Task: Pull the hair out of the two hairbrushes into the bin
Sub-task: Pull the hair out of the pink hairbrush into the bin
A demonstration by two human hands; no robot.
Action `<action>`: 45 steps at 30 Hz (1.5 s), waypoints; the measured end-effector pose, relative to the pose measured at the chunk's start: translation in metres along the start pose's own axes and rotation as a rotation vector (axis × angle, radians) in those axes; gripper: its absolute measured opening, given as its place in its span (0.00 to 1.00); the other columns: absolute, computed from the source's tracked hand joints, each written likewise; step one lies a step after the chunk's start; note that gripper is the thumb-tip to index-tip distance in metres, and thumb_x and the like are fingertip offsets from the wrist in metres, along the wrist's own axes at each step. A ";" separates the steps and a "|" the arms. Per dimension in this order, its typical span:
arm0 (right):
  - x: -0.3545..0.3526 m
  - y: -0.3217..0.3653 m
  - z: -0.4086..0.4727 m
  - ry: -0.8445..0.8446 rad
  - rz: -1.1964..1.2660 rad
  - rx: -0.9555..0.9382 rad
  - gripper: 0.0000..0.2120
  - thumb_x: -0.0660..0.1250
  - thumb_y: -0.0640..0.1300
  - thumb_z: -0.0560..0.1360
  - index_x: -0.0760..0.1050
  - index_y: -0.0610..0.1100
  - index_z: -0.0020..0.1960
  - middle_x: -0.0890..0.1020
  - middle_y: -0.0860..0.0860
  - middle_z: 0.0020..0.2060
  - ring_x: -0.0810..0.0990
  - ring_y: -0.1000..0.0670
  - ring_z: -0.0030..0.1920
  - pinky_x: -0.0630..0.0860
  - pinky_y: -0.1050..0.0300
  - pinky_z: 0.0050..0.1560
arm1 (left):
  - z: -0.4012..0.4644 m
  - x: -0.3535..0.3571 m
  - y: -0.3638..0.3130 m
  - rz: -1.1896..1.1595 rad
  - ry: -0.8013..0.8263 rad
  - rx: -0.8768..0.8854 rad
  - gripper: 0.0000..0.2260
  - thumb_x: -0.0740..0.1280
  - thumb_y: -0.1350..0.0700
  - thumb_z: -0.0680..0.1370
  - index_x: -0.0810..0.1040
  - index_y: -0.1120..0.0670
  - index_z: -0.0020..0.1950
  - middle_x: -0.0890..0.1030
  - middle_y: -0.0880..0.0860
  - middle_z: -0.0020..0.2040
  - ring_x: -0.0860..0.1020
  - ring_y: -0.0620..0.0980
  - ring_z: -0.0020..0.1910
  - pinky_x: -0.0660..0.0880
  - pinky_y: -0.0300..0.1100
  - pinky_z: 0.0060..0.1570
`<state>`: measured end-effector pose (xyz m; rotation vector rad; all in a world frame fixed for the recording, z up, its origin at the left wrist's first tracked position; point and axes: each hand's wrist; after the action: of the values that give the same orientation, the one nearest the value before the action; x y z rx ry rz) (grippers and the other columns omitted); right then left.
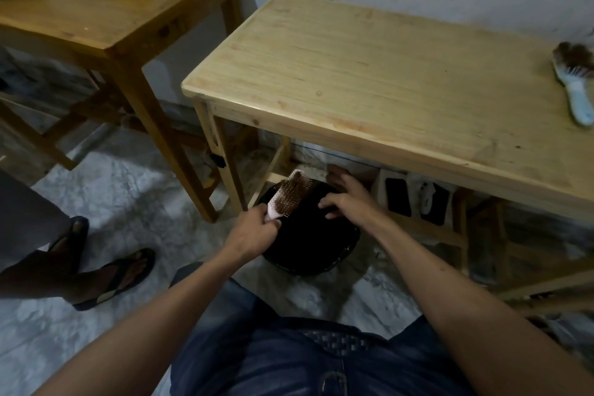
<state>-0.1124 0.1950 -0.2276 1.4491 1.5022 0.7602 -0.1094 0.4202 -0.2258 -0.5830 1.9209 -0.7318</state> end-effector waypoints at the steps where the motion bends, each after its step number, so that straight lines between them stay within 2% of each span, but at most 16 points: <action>1: 0.004 0.000 -0.002 0.068 0.008 -0.018 0.35 0.73 0.34 0.70 0.66 0.50 0.74 0.76 0.54 0.62 0.85 0.47 0.48 0.81 0.58 0.36 | 0.000 0.000 0.001 0.027 -0.004 0.014 0.05 0.66 0.54 0.78 0.74 0.53 0.43 0.80 0.53 0.39 0.78 0.51 0.37 0.73 0.46 0.36; 3: 0.012 0.001 -0.004 0.153 0.040 -0.033 0.26 0.71 0.34 0.75 0.70 0.47 0.70 0.80 0.52 0.55 0.84 0.50 0.39 0.80 0.62 0.31 | 0.000 -0.001 0.001 0.082 -0.016 0.042 0.04 0.66 0.52 0.77 0.76 0.52 0.45 0.81 0.53 0.41 0.79 0.52 0.40 0.76 0.48 0.39; 6: 0.017 -0.002 -0.001 0.091 0.063 -0.086 0.03 0.69 0.37 0.77 0.79 0.42 0.51 0.82 0.46 0.39 0.79 0.58 0.28 0.77 0.66 0.30 | 0.000 -0.006 0.002 0.084 -0.008 0.052 0.05 0.65 0.50 0.76 0.76 0.51 0.48 0.82 0.53 0.41 0.81 0.53 0.40 0.79 0.54 0.42; 8: 0.015 -0.004 0.001 -0.003 0.071 -0.128 0.05 0.69 0.38 0.78 0.81 0.45 0.44 0.81 0.46 0.35 0.76 0.60 0.25 0.75 0.67 0.28 | 0.001 -0.011 0.003 0.067 -0.009 0.037 0.06 0.64 0.50 0.74 0.76 0.50 0.47 0.82 0.53 0.41 0.81 0.54 0.40 0.80 0.54 0.43; 14: 0.002 -0.001 -0.001 -0.179 0.082 -0.154 0.07 0.69 0.42 0.78 0.83 0.47 0.42 0.82 0.51 0.32 0.76 0.56 0.28 0.74 0.66 0.29 | 0.004 -0.018 0.007 0.051 -0.063 -0.064 0.04 0.64 0.55 0.74 0.77 0.53 0.46 0.84 0.56 0.40 0.83 0.56 0.39 0.81 0.56 0.41; 18: 0.004 -0.001 0.001 -0.256 0.071 -0.124 0.08 0.68 0.44 0.79 0.84 0.42 0.46 0.81 0.51 0.33 0.75 0.56 0.27 0.73 0.65 0.27 | 0.002 -0.013 0.004 0.050 -0.119 -0.109 0.09 0.62 0.53 0.71 0.77 0.53 0.48 0.83 0.55 0.40 0.83 0.57 0.40 0.81 0.51 0.40; 21: 0.006 -0.002 0.001 -0.272 -0.033 -0.065 0.12 0.66 0.48 0.80 0.83 0.42 0.55 0.82 0.51 0.34 0.76 0.57 0.27 0.72 0.65 0.26 | 0.000 -0.008 0.002 0.076 -0.164 -0.090 0.07 0.62 0.55 0.74 0.76 0.53 0.50 0.81 0.54 0.41 0.81 0.57 0.41 0.77 0.47 0.39; 24: 0.009 -0.005 -0.004 -0.193 -0.216 -0.020 0.17 0.64 0.56 0.80 0.76 0.51 0.65 0.84 0.51 0.45 0.80 0.56 0.29 0.72 0.67 0.24 | -0.004 -0.007 0.005 0.154 -0.176 -0.017 0.07 0.62 0.53 0.74 0.75 0.53 0.49 0.81 0.52 0.40 0.80 0.54 0.39 0.79 0.50 0.39; 26: 0.013 -0.005 -0.005 -0.149 -0.201 -0.046 0.23 0.65 0.59 0.78 0.70 0.54 0.71 0.81 0.54 0.56 0.81 0.56 0.29 0.73 0.65 0.25 | -0.003 -0.007 0.007 0.203 -0.170 0.035 0.09 0.61 0.51 0.74 0.75 0.53 0.51 0.81 0.52 0.40 0.80 0.53 0.37 0.81 0.53 0.39; 28: 0.018 -0.003 -0.004 -0.091 -0.091 -0.078 0.25 0.67 0.57 0.77 0.69 0.52 0.72 0.78 0.57 0.60 0.80 0.56 0.29 0.72 0.63 0.24 | -0.004 -0.005 0.006 0.261 -0.167 0.074 0.10 0.62 0.50 0.75 0.74 0.53 0.53 0.81 0.52 0.39 0.80 0.53 0.36 0.80 0.52 0.37; 30: 0.023 -0.003 -0.003 -0.027 0.022 -0.086 0.21 0.71 0.53 0.76 0.75 0.49 0.67 0.82 0.55 0.54 0.79 0.54 0.27 0.72 0.63 0.23 | -0.003 -0.003 0.006 0.323 -0.174 0.116 0.10 0.62 0.50 0.77 0.73 0.53 0.55 0.81 0.53 0.40 0.80 0.54 0.36 0.79 0.50 0.36; 33: 0.026 -0.006 -0.001 0.002 -0.014 -0.094 0.04 0.74 0.48 0.74 0.82 0.50 0.47 0.84 0.49 0.34 0.77 0.52 0.28 0.74 0.62 0.28 | -0.002 -0.002 0.003 0.324 -0.178 0.127 0.11 0.62 0.51 0.77 0.73 0.53 0.57 0.81 0.54 0.42 0.80 0.55 0.37 0.77 0.48 0.34; 35: 0.021 -0.009 0.000 -0.044 -0.062 -0.087 0.03 0.73 0.47 0.75 0.83 0.49 0.43 0.81 0.49 0.28 0.78 0.53 0.28 0.75 0.61 0.32 | 0.000 -0.006 0.002 0.250 -0.195 0.066 0.12 0.62 0.51 0.76 0.74 0.53 0.56 0.81 0.53 0.41 0.80 0.54 0.36 0.77 0.48 0.33; 38: 0.009 -0.010 0.001 -0.113 -0.051 -0.109 0.03 0.72 0.44 0.76 0.83 0.48 0.44 0.82 0.49 0.28 0.78 0.56 0.25 0.76 0.60 0.34 | 0.004 -0.011 0.007 0.191 -0.224 0.015 0.14 0.62 0.50 0.73 0.76 0.54 0.55 0.82 0.52 0.40 0.80 0.53 0.35 0.79 0.50 0.33; 41: 0.002 -0.010 -0.001 -0.142 -0.097 -0.137 0.04 0.71 0.44 0.77 0.82 0.50 0.43 0.81 0.50 0.28 0.78 0.58 0.26 0.76 0.61 0.33 | 0.006 -0.008 0.008 0.206 -0.252 -0.024 0.10 0.63 0.53 0.75 0.76 0.55 0.54 0.82 0.52 0.41 0.78 0.51 0.35 0.69 0.42 0.29; 45: 0.006 -0.009 -0.007 -0.143 -0.195 -0.177 0.04 0.71 0.46 0.77 0.83 0.49 0.45 0.80 0.49 0.27 0.77 0.60 0.25 0.73 0.65 0.31 | 0.011 -0.001 0.004 0.119 -0.261 -0.093 0.09 0.64 0.53 0.76 0.77 0.56 0.53 0.81 0.53 0.41 0.78 0.52 0.36 0.67 0.41 0.30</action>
<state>-0.1217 0.2005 -0.2335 1.1808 1.4056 0.6396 -0.0992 0.4211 -0.2313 -0.5853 1.7359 -0.4674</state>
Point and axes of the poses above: each hand's wrist, its own z-axis towards the middle knuckle, its own x-axis out of the palm, y = z × x
